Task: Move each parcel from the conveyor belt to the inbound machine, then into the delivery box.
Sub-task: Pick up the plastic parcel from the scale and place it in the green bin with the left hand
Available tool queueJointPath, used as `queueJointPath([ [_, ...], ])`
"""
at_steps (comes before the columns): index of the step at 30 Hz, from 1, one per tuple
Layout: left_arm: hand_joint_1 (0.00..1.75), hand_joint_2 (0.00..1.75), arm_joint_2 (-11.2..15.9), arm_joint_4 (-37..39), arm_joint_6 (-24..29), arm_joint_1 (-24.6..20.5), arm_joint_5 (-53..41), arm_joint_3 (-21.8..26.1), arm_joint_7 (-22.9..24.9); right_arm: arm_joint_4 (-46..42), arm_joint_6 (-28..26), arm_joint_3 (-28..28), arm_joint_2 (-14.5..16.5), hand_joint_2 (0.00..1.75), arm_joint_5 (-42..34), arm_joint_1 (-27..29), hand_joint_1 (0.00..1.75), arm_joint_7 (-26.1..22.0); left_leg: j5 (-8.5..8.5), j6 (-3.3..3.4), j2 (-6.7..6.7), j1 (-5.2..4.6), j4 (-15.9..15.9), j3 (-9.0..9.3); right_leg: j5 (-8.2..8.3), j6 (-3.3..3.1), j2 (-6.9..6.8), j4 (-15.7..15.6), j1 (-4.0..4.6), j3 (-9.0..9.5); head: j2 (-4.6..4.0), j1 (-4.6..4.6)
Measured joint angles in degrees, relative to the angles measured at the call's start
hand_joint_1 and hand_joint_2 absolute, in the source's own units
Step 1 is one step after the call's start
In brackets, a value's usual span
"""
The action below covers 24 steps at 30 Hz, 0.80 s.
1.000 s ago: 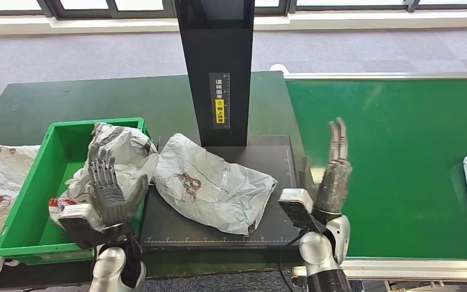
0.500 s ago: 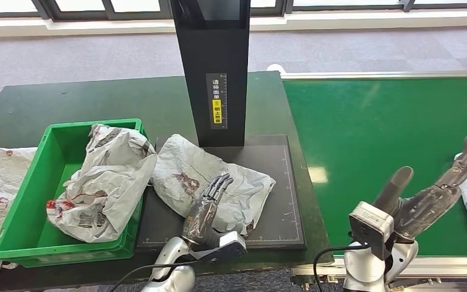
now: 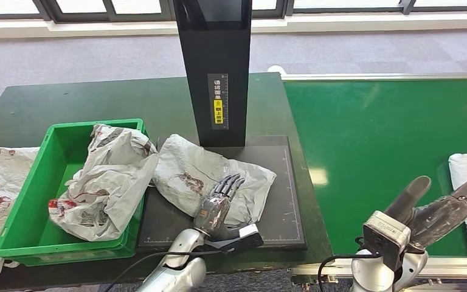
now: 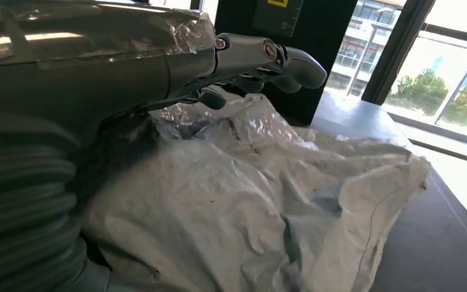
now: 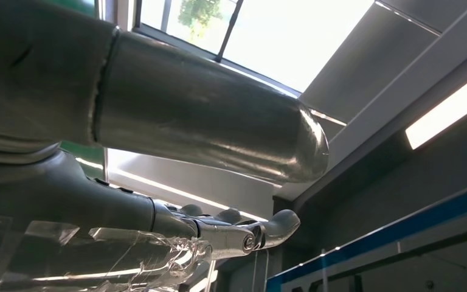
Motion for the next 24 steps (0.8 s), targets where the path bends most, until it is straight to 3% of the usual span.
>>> queueJointPath([
  [3,1.75,1.75,-0.1,0.6,-0.3,-0.1,-0.8,0.0,0.7,0.0,0.0,0.0,0.0,0.00,0.0,0.0,0.00,0.0,0.00,0.00,0.01,0.00,0.0,0.07,0.02,0.01,0.00,0.0,0.00,0.04,0.00,-0.01],
  [24,1.75,1.75,-0.2,1.7,-0.6,-0.5,-3.3,0.0,2.8,-0.1,0.0,0.0,0.0,0.00,-0.4,0.0,0.00,0.0,0.00,-0.02,0.01,0.02,0.0,0.09,0.00,0.00,0.00,0.0,0.01,0.06,0.00,-0.01],
])
